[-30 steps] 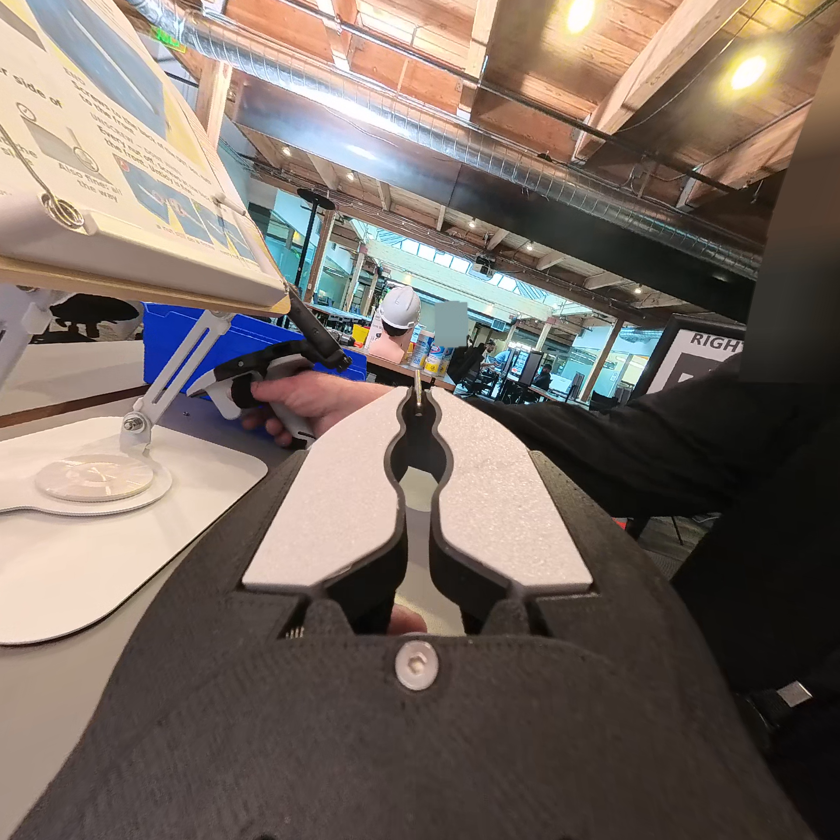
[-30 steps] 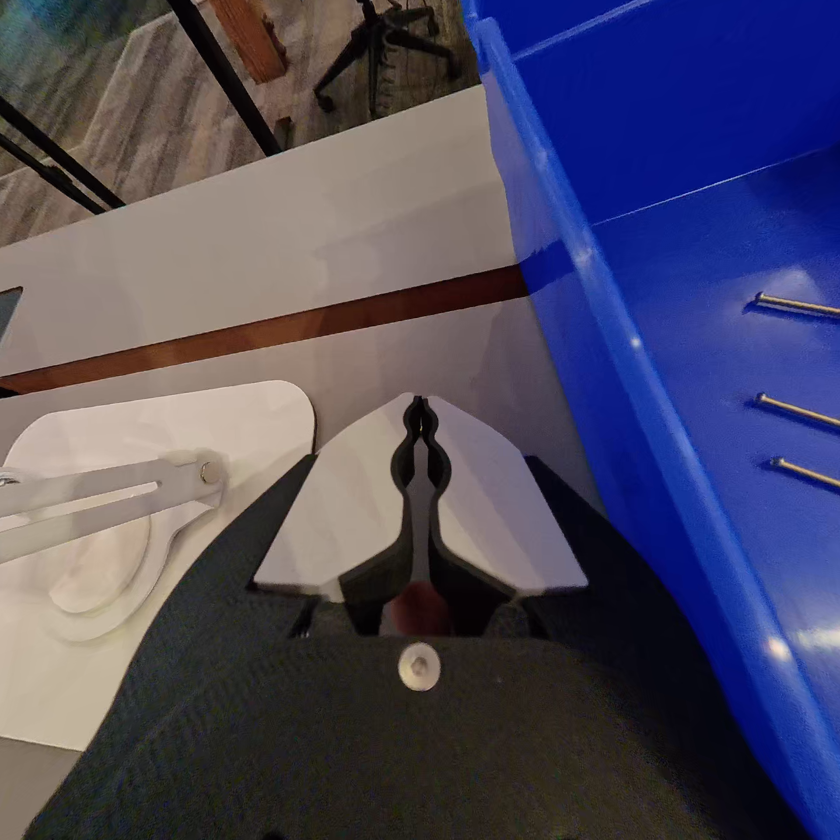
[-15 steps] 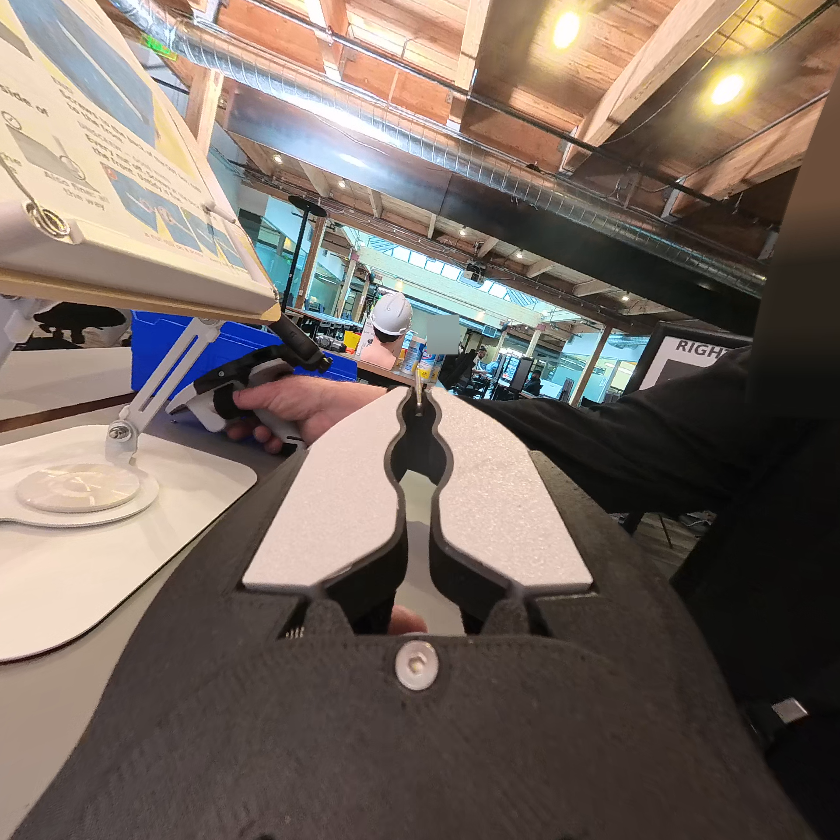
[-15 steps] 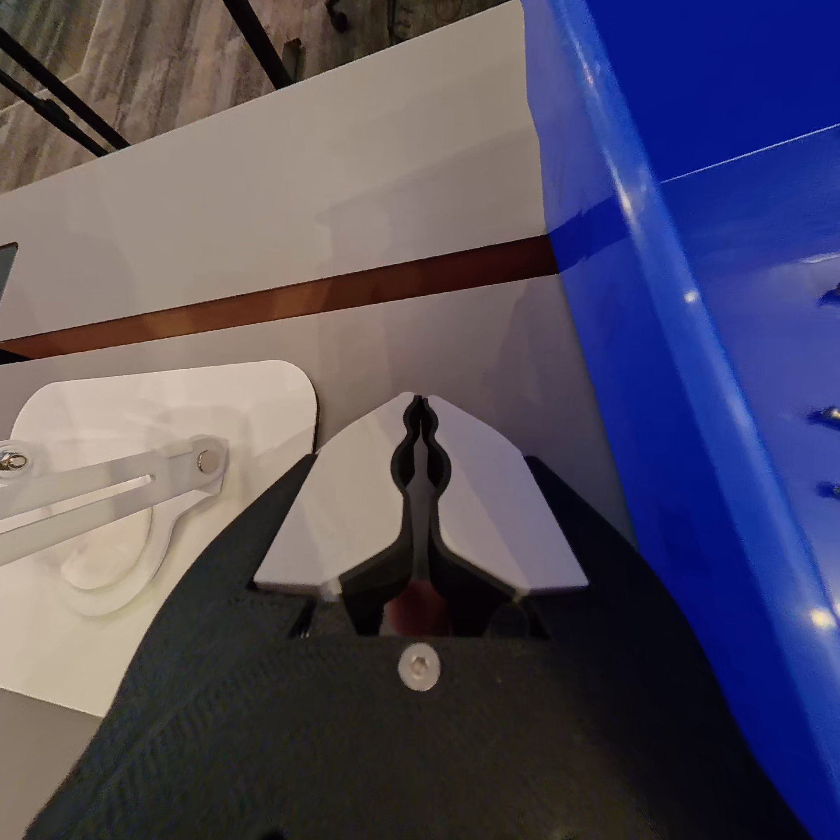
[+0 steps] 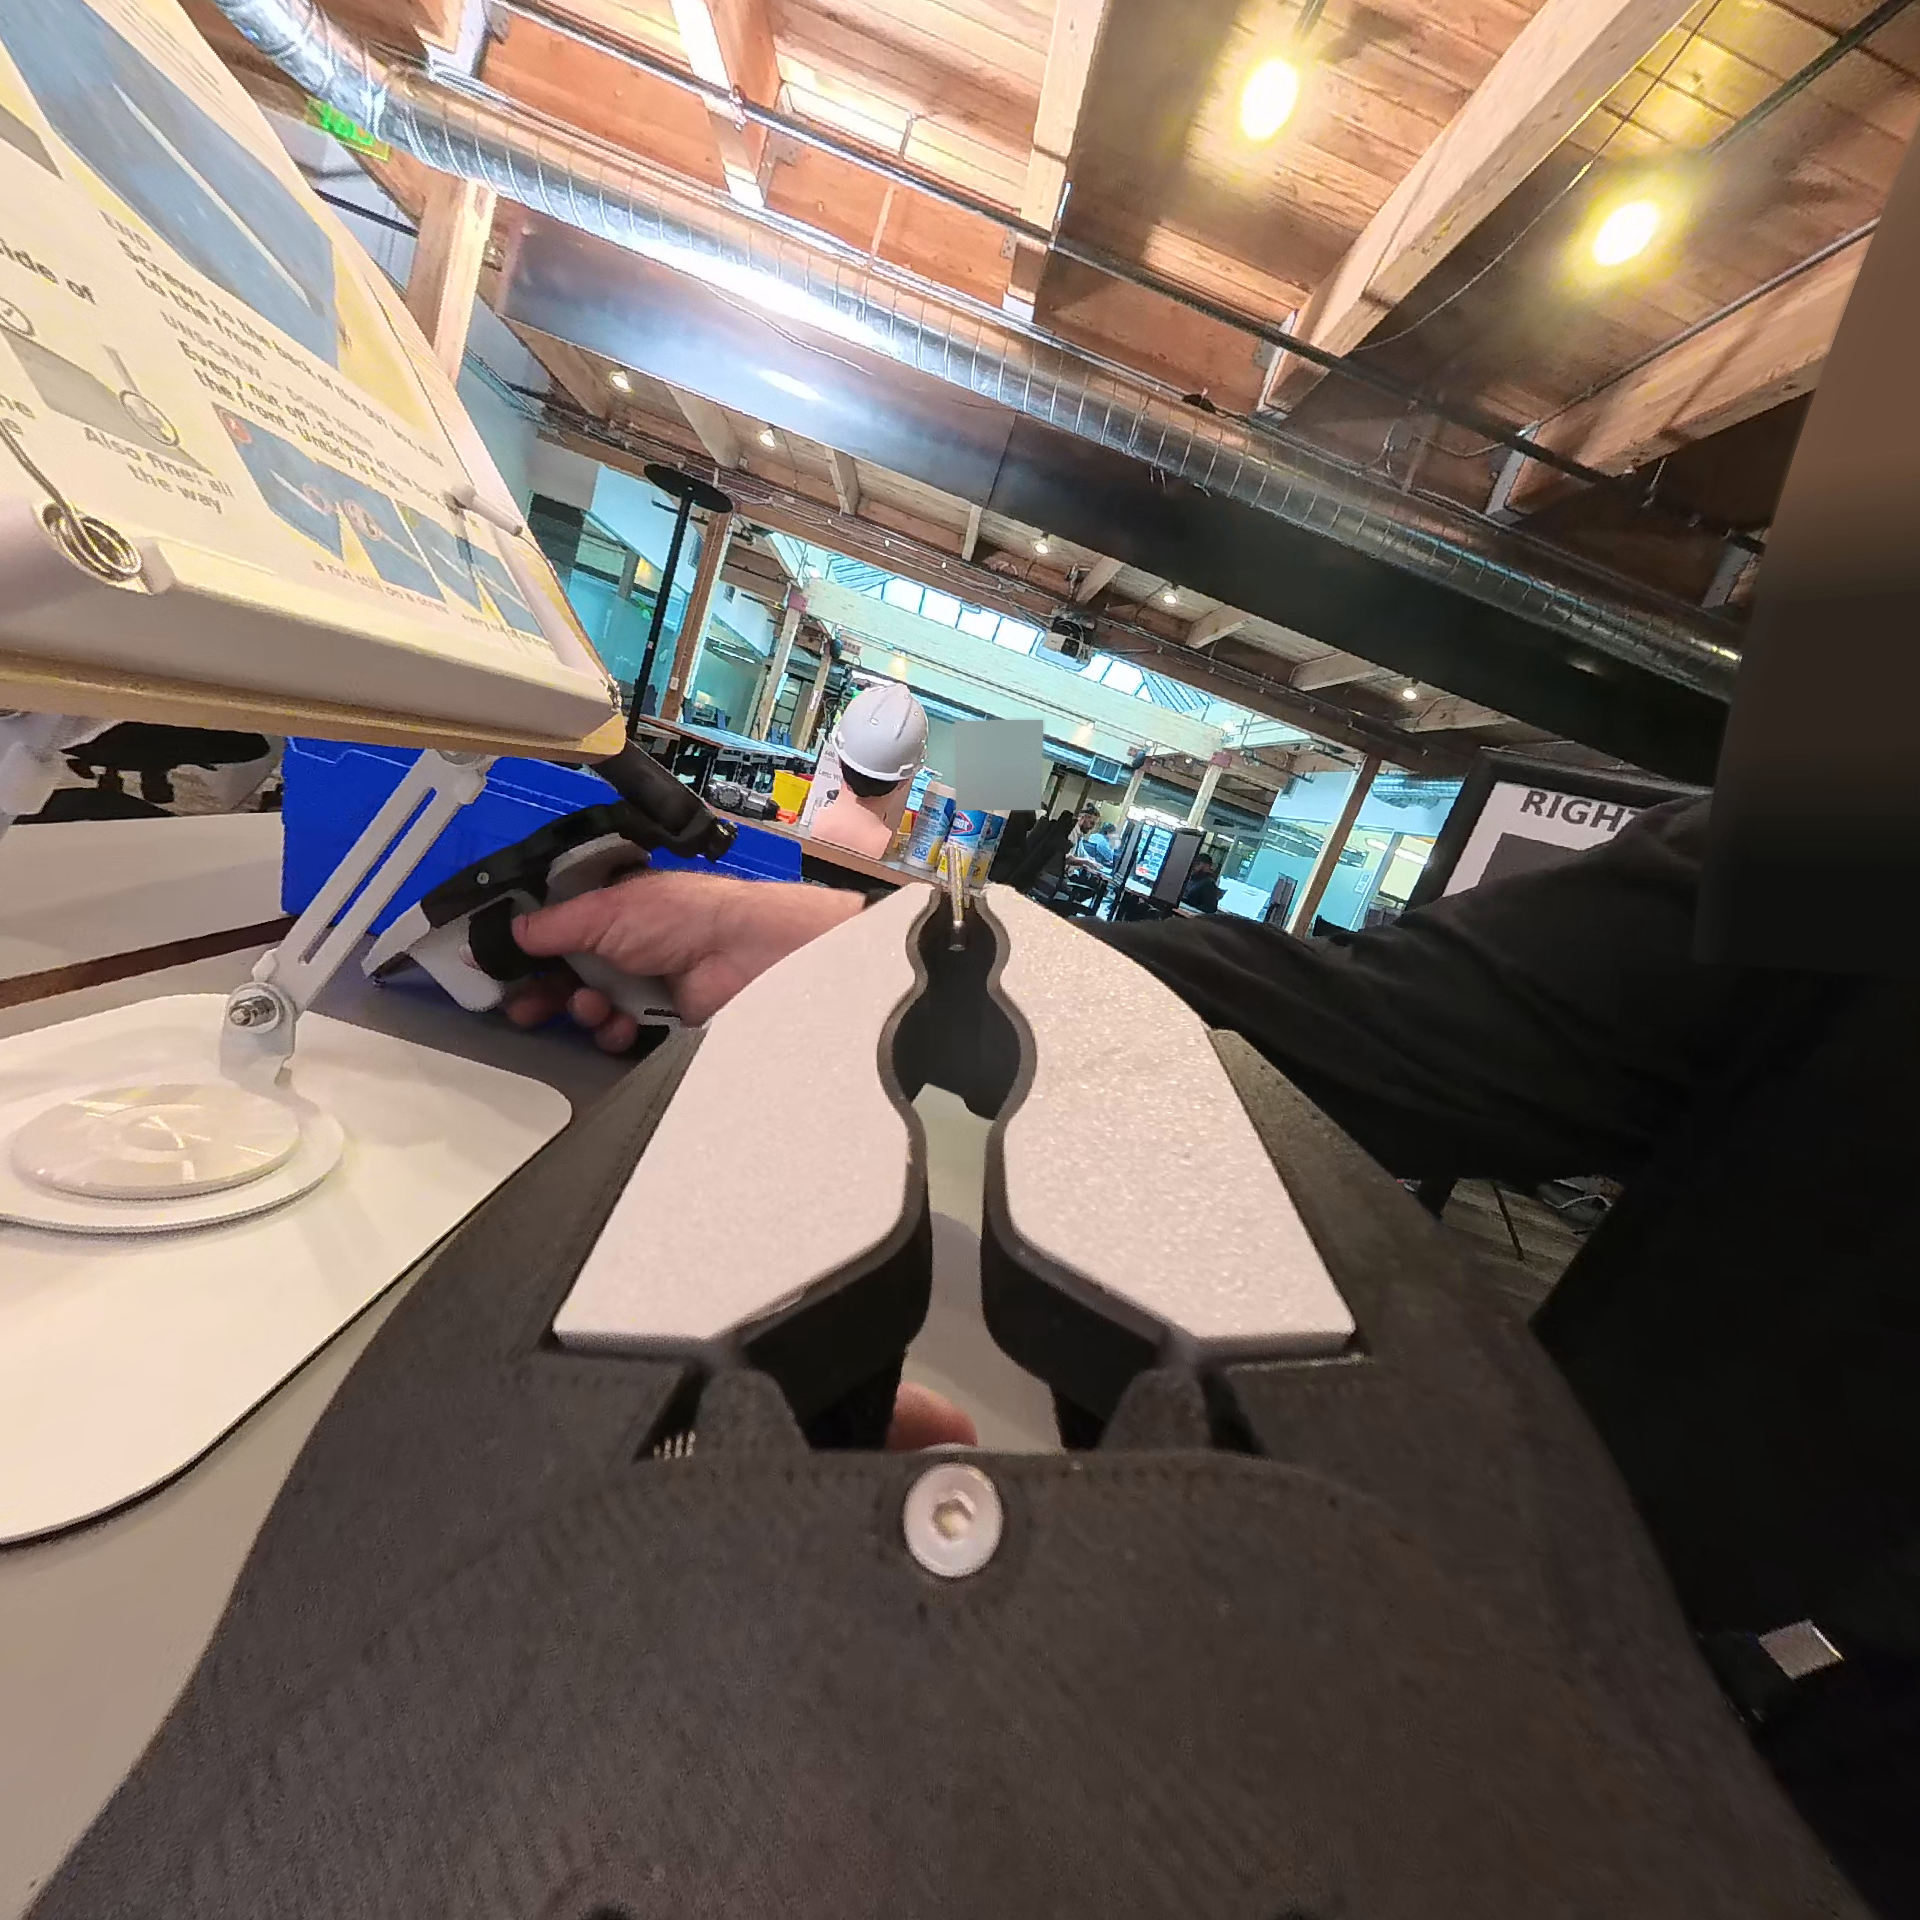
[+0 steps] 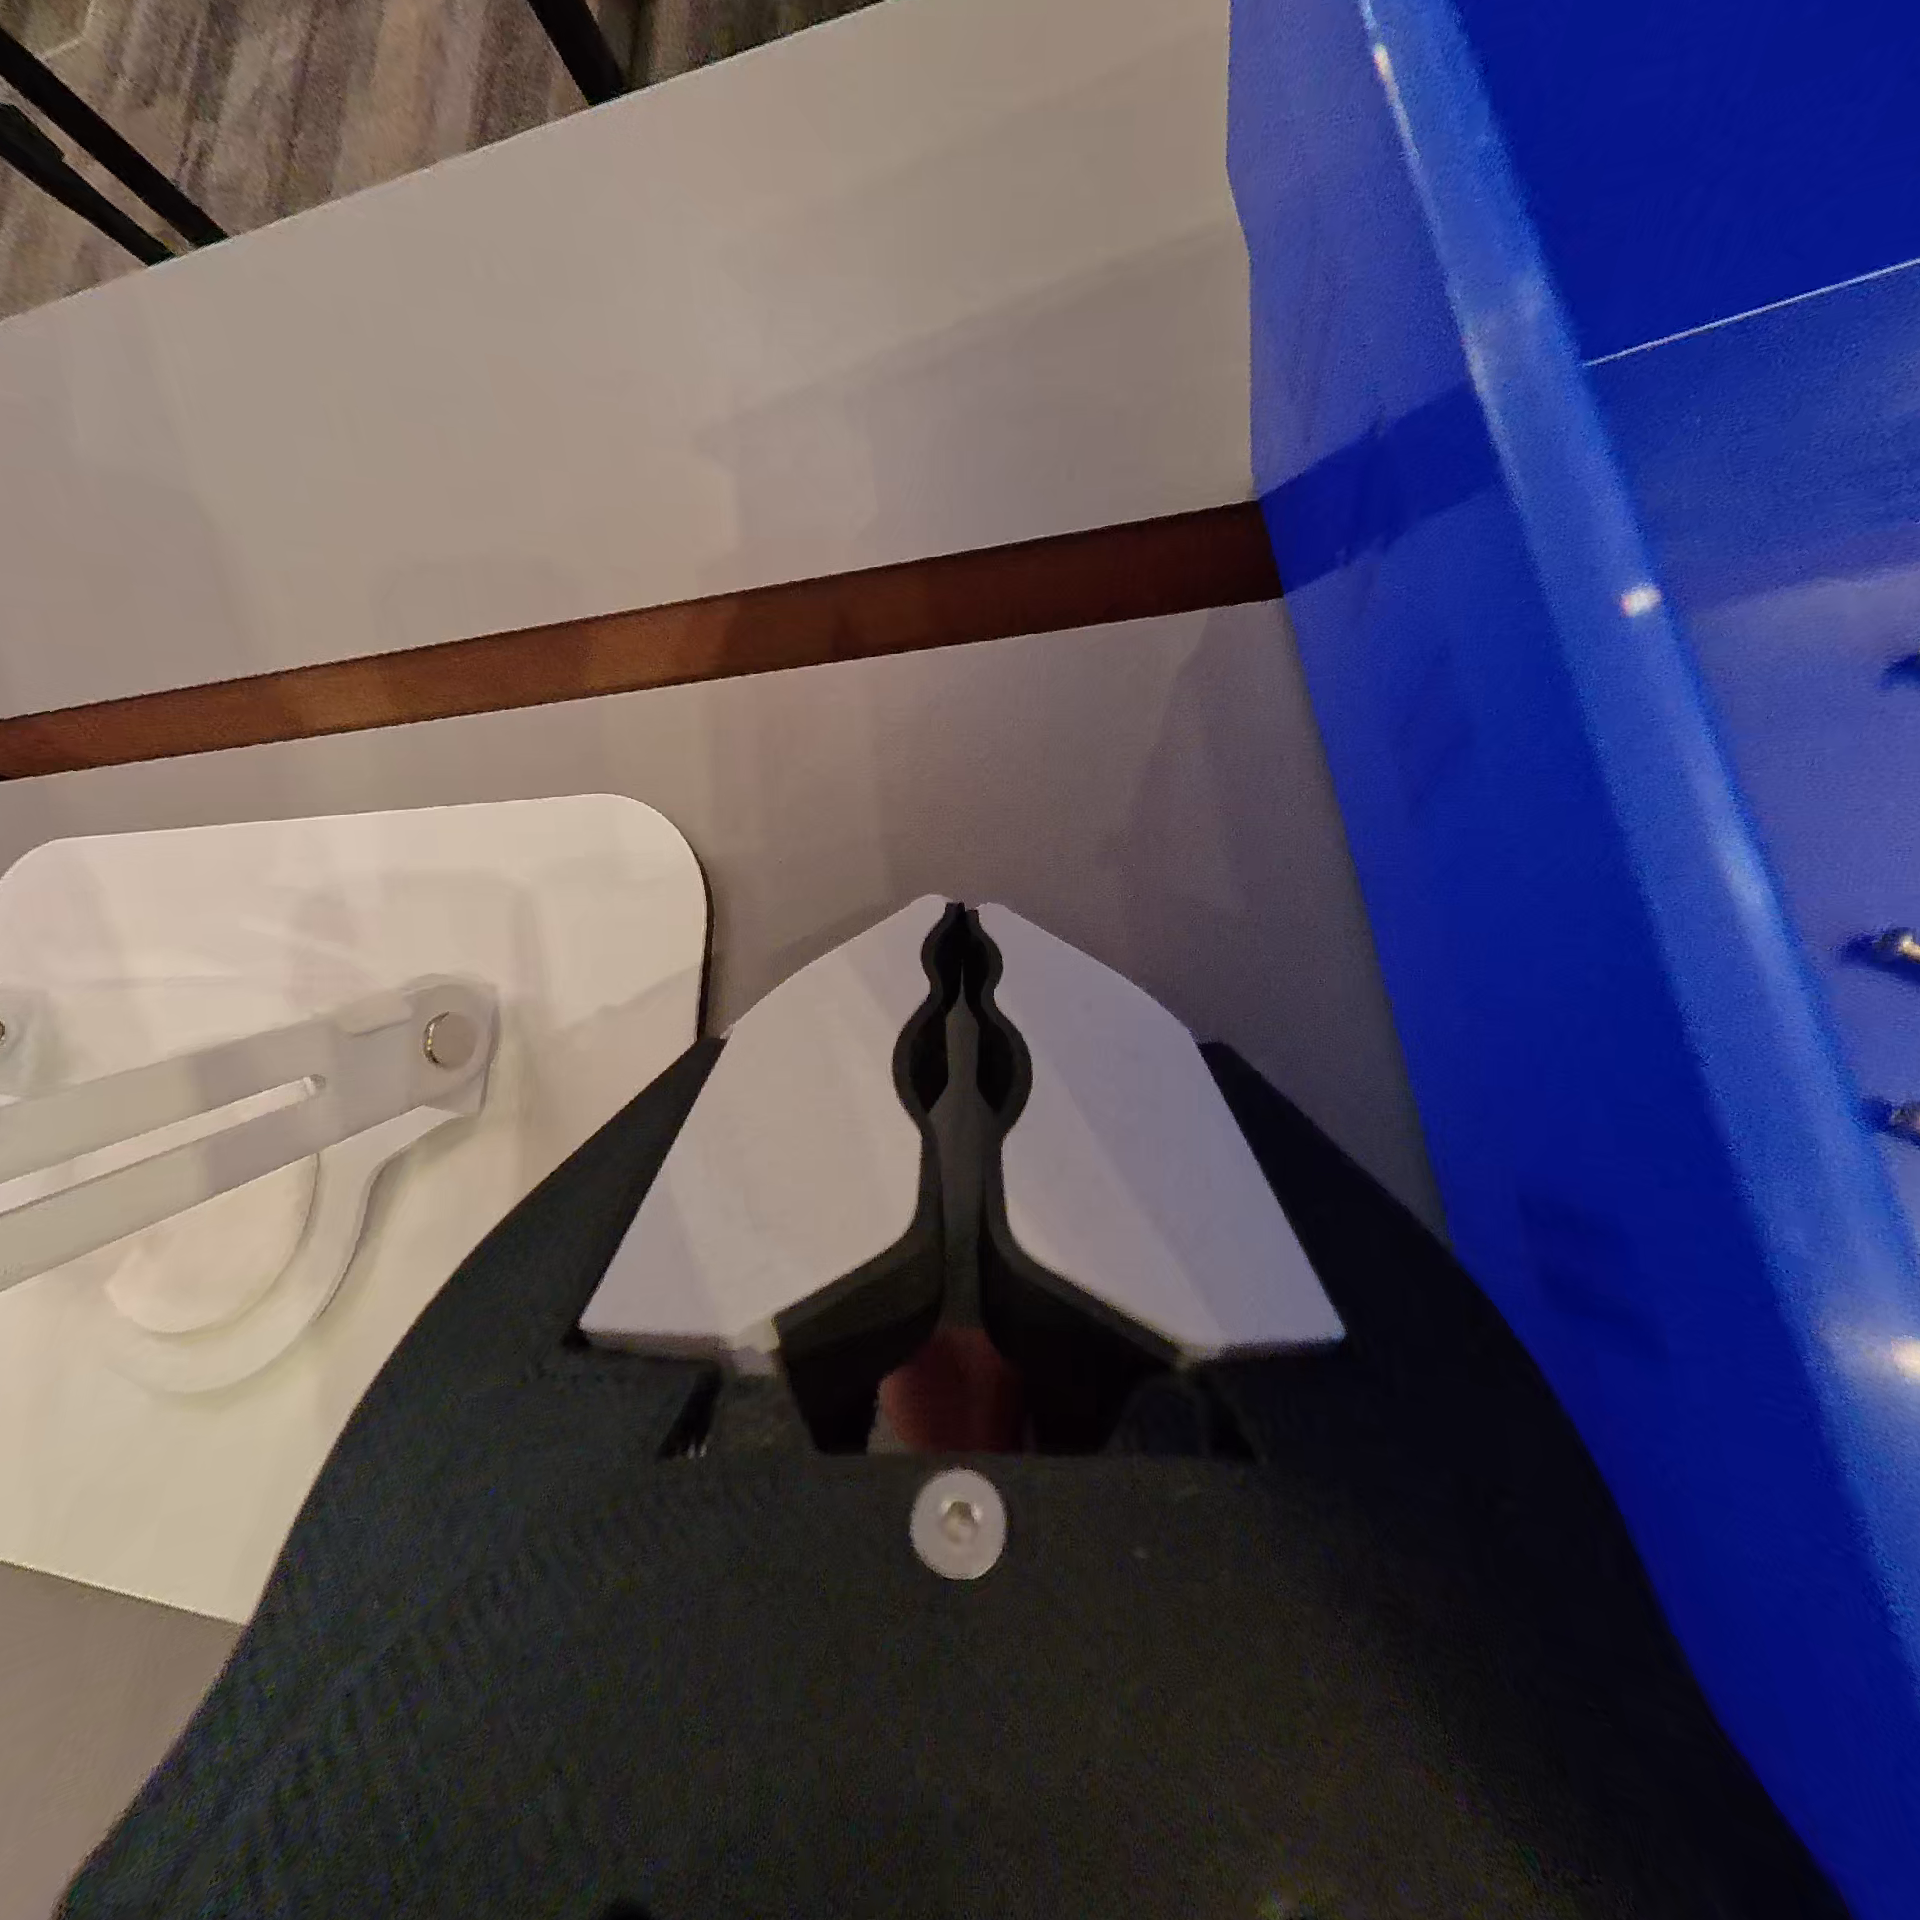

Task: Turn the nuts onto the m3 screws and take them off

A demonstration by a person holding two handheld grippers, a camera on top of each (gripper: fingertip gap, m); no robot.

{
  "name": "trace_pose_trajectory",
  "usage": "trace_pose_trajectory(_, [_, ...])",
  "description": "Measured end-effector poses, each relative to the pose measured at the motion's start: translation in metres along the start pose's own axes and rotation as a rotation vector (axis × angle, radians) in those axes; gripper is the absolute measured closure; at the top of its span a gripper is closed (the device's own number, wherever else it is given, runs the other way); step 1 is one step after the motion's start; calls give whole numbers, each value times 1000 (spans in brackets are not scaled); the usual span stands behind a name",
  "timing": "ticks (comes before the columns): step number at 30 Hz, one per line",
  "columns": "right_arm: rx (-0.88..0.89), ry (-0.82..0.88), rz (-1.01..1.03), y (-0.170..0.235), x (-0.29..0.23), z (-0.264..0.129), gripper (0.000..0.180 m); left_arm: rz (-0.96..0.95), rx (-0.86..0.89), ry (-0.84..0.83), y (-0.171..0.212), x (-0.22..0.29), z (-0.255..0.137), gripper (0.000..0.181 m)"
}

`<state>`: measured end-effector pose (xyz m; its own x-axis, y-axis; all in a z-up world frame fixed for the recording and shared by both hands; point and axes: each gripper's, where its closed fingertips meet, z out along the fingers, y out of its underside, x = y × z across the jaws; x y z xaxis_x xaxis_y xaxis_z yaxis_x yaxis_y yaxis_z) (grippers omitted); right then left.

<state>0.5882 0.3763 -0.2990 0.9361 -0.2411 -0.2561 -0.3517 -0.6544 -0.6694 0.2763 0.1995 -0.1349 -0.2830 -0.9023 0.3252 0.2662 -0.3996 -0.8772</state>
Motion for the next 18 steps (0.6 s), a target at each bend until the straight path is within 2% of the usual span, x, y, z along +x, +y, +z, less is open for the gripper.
trace_pose_trajectory(10, [-37,15,-26,2,0,2,180,0,0,3,0,1,0,177])
trace_pose_trajectory(18, [-7,-39,-32,3,-5,-1,180,-1,-2,0,1,0,0,177])
